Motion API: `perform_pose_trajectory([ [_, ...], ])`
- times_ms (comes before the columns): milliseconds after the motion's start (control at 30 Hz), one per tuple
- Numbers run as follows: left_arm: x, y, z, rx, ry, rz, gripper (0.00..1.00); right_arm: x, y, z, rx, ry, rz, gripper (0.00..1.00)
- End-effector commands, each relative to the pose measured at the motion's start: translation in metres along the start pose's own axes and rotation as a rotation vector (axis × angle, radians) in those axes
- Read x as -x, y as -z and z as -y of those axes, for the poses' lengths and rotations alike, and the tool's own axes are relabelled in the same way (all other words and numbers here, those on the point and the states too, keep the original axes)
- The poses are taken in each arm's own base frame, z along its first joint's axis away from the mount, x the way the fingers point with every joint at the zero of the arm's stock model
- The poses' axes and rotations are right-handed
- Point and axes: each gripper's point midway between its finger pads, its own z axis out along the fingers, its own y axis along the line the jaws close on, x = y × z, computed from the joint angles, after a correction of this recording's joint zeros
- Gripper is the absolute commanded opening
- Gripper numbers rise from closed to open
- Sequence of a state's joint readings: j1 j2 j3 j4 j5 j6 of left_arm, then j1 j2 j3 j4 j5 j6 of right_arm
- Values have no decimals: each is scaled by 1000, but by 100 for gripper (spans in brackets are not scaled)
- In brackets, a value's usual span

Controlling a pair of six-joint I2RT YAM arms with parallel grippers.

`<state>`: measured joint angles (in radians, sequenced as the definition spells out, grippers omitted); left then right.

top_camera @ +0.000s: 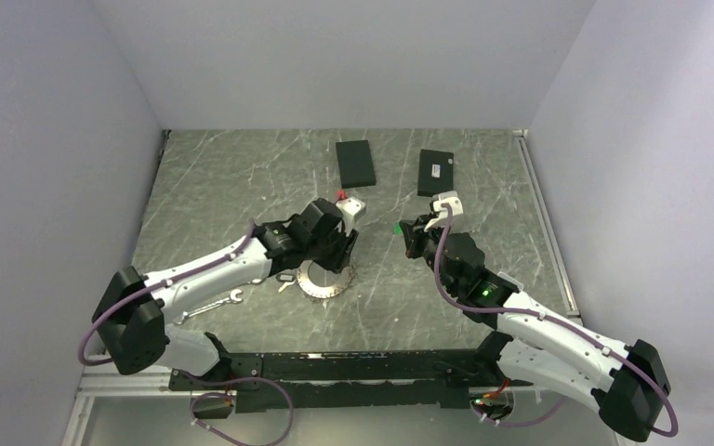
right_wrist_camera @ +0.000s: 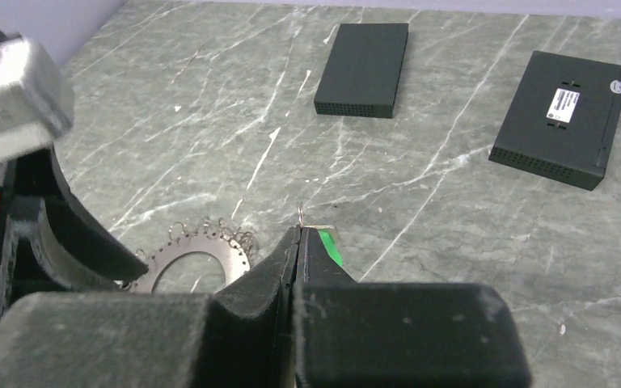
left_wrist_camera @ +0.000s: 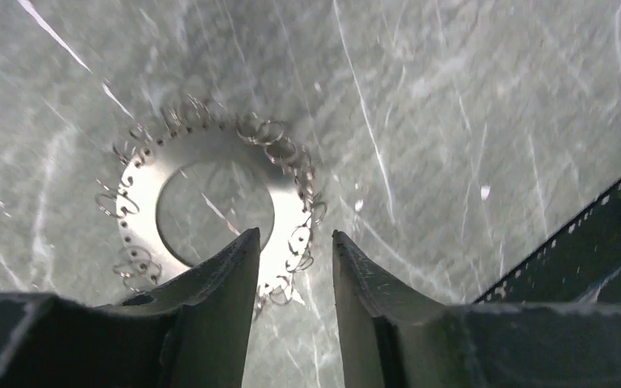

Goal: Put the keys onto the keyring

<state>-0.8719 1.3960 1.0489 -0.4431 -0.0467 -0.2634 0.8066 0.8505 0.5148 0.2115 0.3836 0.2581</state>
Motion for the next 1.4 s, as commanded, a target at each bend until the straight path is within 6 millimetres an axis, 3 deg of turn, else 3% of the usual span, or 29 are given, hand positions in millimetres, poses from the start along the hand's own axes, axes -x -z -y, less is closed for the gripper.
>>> perform_pose_trajectory([
  [0,-39,12,10,-80,3,-106,49,18,0,-7,23,-26,61,0],
  [100,-32,20,-1,-3,82,-53,66,17,0,-7,24,-26,58,0],
  [200,-31,32,-44,331,305,-80,74,18,0,-7,25,-27,59,0],
  [267,-45,45,-68,566,479,-116,80,17,0,-8,28,-29,58,0],
  [367,-61,41,-72,665,605,-159,84,18,-1,-10,37,-34,61,0],
  [533,-85,16,-80,727,661,-210,80,18,1,-11,42,-34,58,0],
  [733,-89,-2,-97,740,628,-163,68,18,1,-11,45,-36,61,0],
  [900,-99,-31,-117,644,629,-153,56,19,2,-11,41,-32,63,0],
  [1033,-105,-42,-131,634,589,-170,26,19,2,-10,35,-28,63,0],
  [1167,-93,-49,-142,645,509,-140,0,18,1,-10,36,-30,63,0],
  [1367,-53,-51,-167,684,364,-57,0,17,1,-9,32,-27,60,0],
])
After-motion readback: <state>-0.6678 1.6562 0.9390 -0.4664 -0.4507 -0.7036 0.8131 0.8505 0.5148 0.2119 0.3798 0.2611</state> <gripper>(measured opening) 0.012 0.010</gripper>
